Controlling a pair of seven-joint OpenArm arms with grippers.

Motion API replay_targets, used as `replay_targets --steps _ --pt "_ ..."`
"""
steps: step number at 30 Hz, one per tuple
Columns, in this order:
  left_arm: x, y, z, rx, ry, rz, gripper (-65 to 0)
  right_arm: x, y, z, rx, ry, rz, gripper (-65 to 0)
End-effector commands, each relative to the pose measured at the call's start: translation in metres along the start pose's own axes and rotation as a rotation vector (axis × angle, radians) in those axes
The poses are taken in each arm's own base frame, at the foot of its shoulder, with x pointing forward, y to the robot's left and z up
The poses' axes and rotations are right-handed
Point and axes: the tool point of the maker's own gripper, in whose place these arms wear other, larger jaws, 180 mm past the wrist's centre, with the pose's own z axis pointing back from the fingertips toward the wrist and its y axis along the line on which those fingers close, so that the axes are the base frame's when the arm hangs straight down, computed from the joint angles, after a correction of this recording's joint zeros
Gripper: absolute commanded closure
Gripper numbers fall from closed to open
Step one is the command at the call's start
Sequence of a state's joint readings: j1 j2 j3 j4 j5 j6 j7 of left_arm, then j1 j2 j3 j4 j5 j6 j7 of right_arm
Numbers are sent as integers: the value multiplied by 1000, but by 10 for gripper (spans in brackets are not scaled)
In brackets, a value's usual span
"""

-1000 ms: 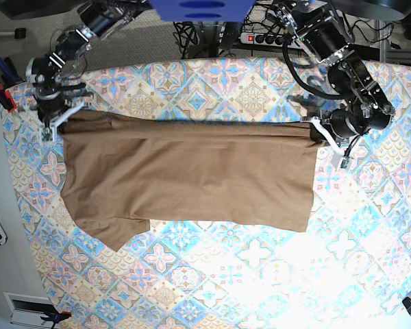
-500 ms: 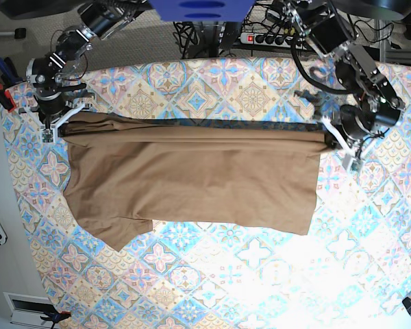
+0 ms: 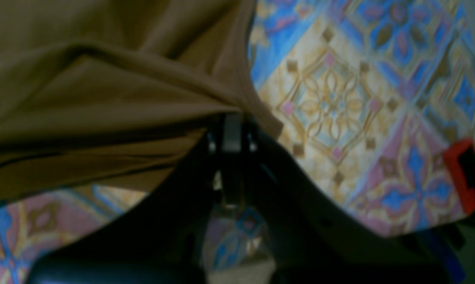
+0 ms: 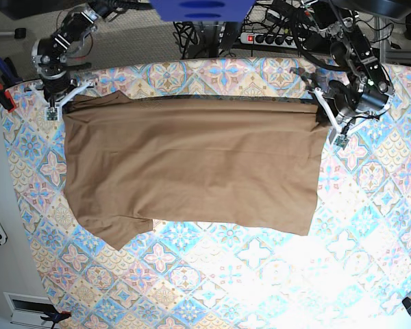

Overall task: Layout the t-shirt on the table in an organized manner, then fold the t-shirt properly
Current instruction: 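Lift the held shirt edge with both grippers and fold it over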

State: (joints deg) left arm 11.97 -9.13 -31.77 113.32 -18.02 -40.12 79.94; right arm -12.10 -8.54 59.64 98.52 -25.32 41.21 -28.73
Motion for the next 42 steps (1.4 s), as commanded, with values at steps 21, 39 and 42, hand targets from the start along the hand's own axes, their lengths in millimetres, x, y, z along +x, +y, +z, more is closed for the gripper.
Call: replay_targets --steps 21,39,42 --pt "33 0 17 -61 -183 81 0 24 -19 9 -69 -62 25 0" --pt "26 35 -12 -41 -157 340 0 0 1 -7 3 -4 -10 0" --pt "29 41 -14 -24 -144 343 0 3 11 -12 33 -8 4 0"
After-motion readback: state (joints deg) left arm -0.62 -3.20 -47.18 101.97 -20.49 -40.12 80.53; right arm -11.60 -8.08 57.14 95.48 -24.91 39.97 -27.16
